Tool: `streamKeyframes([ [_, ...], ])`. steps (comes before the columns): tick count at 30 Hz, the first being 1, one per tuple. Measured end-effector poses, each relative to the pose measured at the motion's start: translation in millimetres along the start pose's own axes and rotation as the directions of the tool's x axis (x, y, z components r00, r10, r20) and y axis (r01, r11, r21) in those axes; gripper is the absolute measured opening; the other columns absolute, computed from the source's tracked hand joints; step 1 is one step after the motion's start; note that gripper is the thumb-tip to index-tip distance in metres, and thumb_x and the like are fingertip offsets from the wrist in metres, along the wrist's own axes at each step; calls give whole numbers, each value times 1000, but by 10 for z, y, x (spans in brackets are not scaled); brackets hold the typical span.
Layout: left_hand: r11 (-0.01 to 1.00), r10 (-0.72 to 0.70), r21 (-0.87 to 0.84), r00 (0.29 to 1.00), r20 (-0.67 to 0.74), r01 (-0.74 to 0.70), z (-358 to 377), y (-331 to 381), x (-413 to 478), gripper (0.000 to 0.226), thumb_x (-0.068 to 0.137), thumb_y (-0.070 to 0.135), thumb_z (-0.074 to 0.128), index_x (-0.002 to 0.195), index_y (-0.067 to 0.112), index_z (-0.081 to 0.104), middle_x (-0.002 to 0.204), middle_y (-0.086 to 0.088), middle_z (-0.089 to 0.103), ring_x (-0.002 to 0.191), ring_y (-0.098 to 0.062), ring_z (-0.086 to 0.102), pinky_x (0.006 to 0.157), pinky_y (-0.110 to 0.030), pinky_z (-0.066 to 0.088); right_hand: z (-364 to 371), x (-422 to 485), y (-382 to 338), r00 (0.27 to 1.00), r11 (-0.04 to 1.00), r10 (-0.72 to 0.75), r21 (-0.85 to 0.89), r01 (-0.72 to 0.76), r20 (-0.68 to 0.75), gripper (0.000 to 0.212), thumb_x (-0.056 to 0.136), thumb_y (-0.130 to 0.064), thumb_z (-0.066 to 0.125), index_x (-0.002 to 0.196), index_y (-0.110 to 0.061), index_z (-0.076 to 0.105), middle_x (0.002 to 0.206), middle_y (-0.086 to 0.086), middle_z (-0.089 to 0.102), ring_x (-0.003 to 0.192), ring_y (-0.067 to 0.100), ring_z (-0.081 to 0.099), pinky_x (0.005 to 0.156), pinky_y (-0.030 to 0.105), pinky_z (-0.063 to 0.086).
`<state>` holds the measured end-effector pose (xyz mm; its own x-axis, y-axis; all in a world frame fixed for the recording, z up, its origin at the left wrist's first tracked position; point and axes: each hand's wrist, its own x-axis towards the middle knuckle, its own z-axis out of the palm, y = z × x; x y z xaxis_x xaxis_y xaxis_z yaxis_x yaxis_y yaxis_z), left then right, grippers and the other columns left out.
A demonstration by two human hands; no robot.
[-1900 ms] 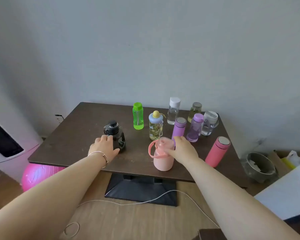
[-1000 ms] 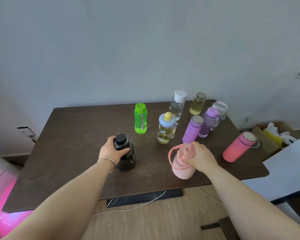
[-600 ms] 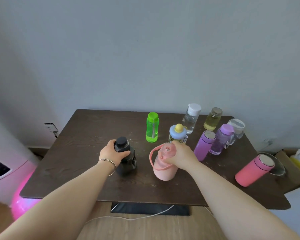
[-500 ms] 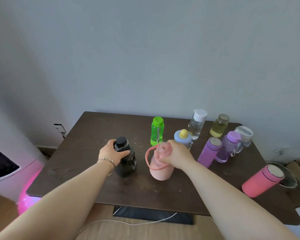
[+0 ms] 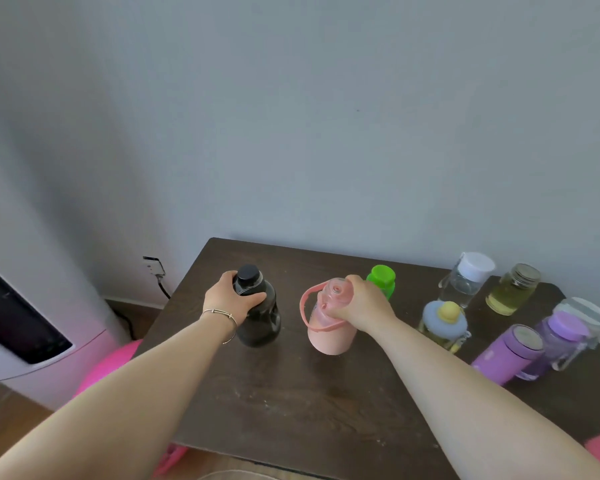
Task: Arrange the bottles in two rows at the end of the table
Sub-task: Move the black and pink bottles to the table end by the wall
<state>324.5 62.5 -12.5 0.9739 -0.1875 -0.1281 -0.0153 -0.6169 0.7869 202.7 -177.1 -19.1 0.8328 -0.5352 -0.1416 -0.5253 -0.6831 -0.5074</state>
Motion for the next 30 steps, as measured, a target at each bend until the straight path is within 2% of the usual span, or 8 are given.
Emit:
streamKeyframes([
  [5,999,46,-26,997,64,-44,-307,-171,735,74,69,39,82,133,25,49,121,0,64,107,-25,59,93,-38,51,367,383,-520,990,991,136,13,-135,-34,84,65,-63,77,131,-21,47,119,7,57,114,30,58,86,35,48],
  [9,995,99,-8,985,141,-99,-523,-240,1314,74,69,37,82,133,25,48,120,0,63,105,-25,59,88,-34,49,525,646,-846,974,976,218,29,-217,-65,78,62,-64,76,121,-19,52,111,7,61,107,31,61,80,35,49],
  [13,987,153,12,965,213,-159,-651,-288,1850,69,68,35,81,129,25,50,111,2,63,94,-22,57,79,-31,46,604,930,-1138,955,961,277,30,-276,-107,75,60,-64,74,118,-20,53,107,6,61,101,30,62,73,33,49],
  [19,987,156,-3,962,225,-160,-623,-292,2373,65,69,36,81,126,24,51,104,4,60,91,-22,56,76,-30,44,613,1356,-1364,954,962,269,-5,-272,-134,69,61,-63,74,111,-20,53,101,3,59,92,27,61,67,32,46],
  [23,991,137,-29,966,218,-134,-554,-287,2618,67,68,35,81,127,24,51,109,2,63,95,-23,58,80,-31,48,669,1705,-1460,959,967,244,-34,-251,-141,58,52,-72,65,92,-30,61,85,-11,63,79,16,65,59,28,52],
  [27,993,119,-13,972,204,-118,-482,-279,2862,64,69,33,80,126,24,51,107,1,63,95,-24,56,77,-31,45,746,2044,-1542,974,980,198,-13,-201,-108,57,56,-64,74,95,-26,56,89,-8,62,80,18,63,58,29,48],
  [30,994,105,-8,976,191,-105,-419,-293,3055,65,68,32,80,126,22,52,108,1,63,98,-25,57,82,-34,48,815,2308,-1604,981,983,179,-19,-181,-70,57,64,-56,78,101,-21,53,93,-4,60,82,21,60,58,30,43],
])
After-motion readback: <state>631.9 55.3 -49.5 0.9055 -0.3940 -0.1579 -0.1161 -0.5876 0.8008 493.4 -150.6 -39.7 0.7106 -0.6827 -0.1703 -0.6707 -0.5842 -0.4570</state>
